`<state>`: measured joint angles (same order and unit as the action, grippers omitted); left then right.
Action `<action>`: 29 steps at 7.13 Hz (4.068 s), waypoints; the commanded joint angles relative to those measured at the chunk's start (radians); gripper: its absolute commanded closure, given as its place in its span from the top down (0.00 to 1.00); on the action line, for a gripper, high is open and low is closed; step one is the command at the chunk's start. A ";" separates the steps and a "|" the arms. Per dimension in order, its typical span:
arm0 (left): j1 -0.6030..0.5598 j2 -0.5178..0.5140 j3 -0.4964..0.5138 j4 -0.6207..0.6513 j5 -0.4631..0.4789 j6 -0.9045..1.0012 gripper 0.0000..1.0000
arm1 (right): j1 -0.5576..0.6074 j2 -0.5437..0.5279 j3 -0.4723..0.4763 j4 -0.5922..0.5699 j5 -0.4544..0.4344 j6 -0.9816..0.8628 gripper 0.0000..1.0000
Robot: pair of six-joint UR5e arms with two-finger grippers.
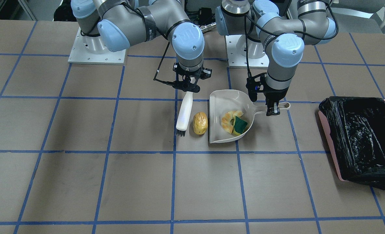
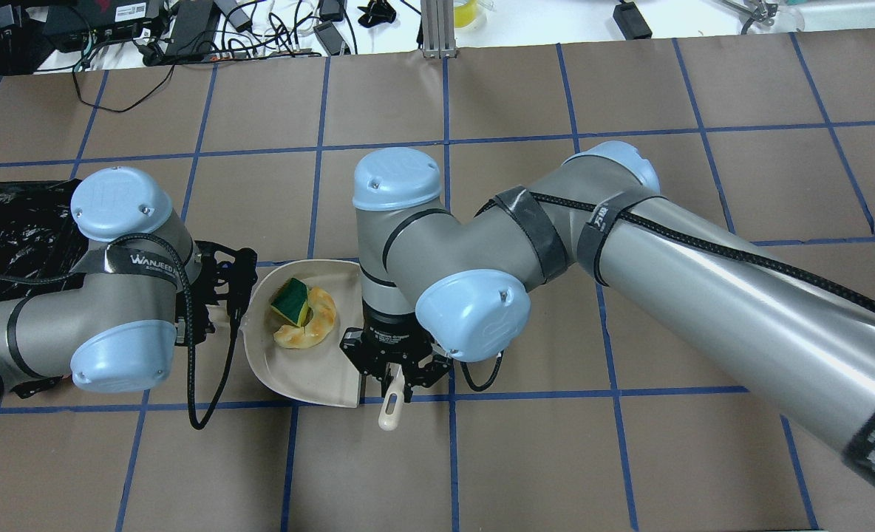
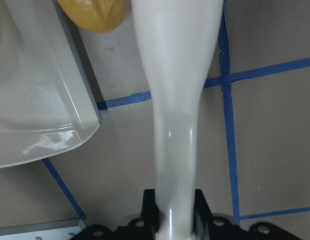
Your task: Sweep and dump trash into bin
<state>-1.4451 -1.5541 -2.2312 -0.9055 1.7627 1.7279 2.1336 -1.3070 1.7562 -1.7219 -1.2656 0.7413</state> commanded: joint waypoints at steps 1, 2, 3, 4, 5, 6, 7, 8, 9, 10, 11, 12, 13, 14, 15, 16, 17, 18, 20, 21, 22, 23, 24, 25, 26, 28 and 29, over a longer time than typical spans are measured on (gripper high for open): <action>-0.009 -0.009 -0.015 0.007 0.001 -0.024 0.00 | 0.009 0.008 0.070 -0.083 0.012 -0.002 0.00; -0.012 -0.023 -0.005 0.007 0.003 -0.037 0.00 | 0.009 0.012 0.113 -0.143 0.009 -0.003 0.00; -0.015 -0.027 -0.004 0.007 0.003 -0.040 0.00 | 0.011 0.027 0.120 -0.169 0.008 -0.011 0.00; -0.014 -0.035 -0.002 0.008 0.001 -0.040 0.00 | 0.012 0.066 0.120 -0.232 0.008 -0.010 0.00; -0.017 -0.037 -0.002 0.008 0.003 -0.040 0.00 | 0.017 0.109 0.111 -0.284 0.009 0.013 0.00; -0.018 -0.038 -0.002 0.008 0.003 -0.040 0.00 | 0.034 0.141 0.085 -0.371 0.050 0.085 0.00; -0.018 -0.046 -0.002 0.008 0.001 -0.040 0.00 | 0.078 0.179 0.019 -0.401 0.127 0.187 0.00; -0.018 -0.049 -0.001 0.008 0.001 -0.040 0.00 | 0.118 0.237 -0.089 -0.401 0.143 0.285 0.00; -0.020 -0.049 0.005 0.013 0.003 -0.040 0.00 | 0.153 0.291 -0.168 -0.400 0.143 0.341 0.00; -0.020 -0.049 0.008 0.013 0.001 -0.040 0.00 | 0.154 0.296 -0.178 -0.377 0.128 0.337 0.00; -0.020 -0.049 0.008 0.013 0.000 -0.040 0.00 | 0.154 0.287 -0.173 -0.342 0.118 0.326 0.00; -0.020 -0.049 0.015 0.013 -0.003 -0.040 0.00 | 0.152 0.275 -0.170 -0.311 0.082 0.314 0.00; -0.020 -0.050 0.016 0.013 -0.006 -0.040 0.00 | 0.141 0.255 -0.158 -0.274 0.080 0.313 0.00; -0.020 -0.050 0.018 0.013 -0.006 -0.040 0.00 | 0.137 0.223 -0.124 -0.251 0.074 0.313 0.00; -0.018 -0.050 0.018 0.013 -0.008 -0.040 0.00 | 0.138 0.178 -0.083 -0.222 0.065 0.313 0.00; -0.018 -0.050 0.018 0.016 -0.009 -0.037 0.00 | 0.143 0.142 -0.036 -0.206 0.063 0.314 0.00; -0.018 -0.050 0.019 0.016 -0.009 -0.037 0.00 | 0.144 0.111 0.010 -0.208 0.057 0.316 0.00; -0.018 -0.050 0.019 0.016 -0.009 -0.037 0.00 | 0.146 0.098 0.023 -0.208 0.057 0.316 0.00; -0.017 -0.050 0.022 0.016 -0.011 -0.037 0.00 | 0.146 0.080 0.026 -0.206 0.058 0.319 0.00; -0.017 -0.050 0.033 0.007 -0.012 -0.037 0.00 | 0.146 0.060 0.031 -0.190 0.054 0.319 0.00; -0.017 -0.050 0.035 0.004 -0.012 -0.037 0.00 | 0.138 0.017 0.040 -0.132 0.031 0.240 0.00; -0.017 -0.050 0.035 0.003 -0.012 -0.037 0.00 | 0.128 -0.016 0.042 -0.066 0.006 0.193 0.00; -0.017 -0.050 0.035 0.002 -0.016 -0.037 0.00 | 0.114 -0.021 0.040 -0.035 -0.056 0.137 0.00; -0.017 -0.050 0.035 0.005 -0.017 -0.037 0.00 | 0.062 -0.029 0.039 -0.033 -0.072 0.089 0.00; -0.015 -0.050 0.035 0.003 -0.037 -0.037 0.00 | -0.011 -0.043 0.040 -0.030 -0.077 0.004 0.00; -0.001 -0.047 0.036 0.007 -0.128 -0.040 0.00 | -0.136 -0.063 0.040 -0.030 -0.135 -0.176 0.00; 0.017 -0.049 0.048 0.010 -0.170 -0.042 0.00 | -0.217 -0.081 0.040 -0.019 -0.153 -0.232 0.00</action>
<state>-1.4458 -1.6030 -2.1923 -0.8989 1.6483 1.6877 2.0133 -1.3666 1.7967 -1.7499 -1.3932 0.5931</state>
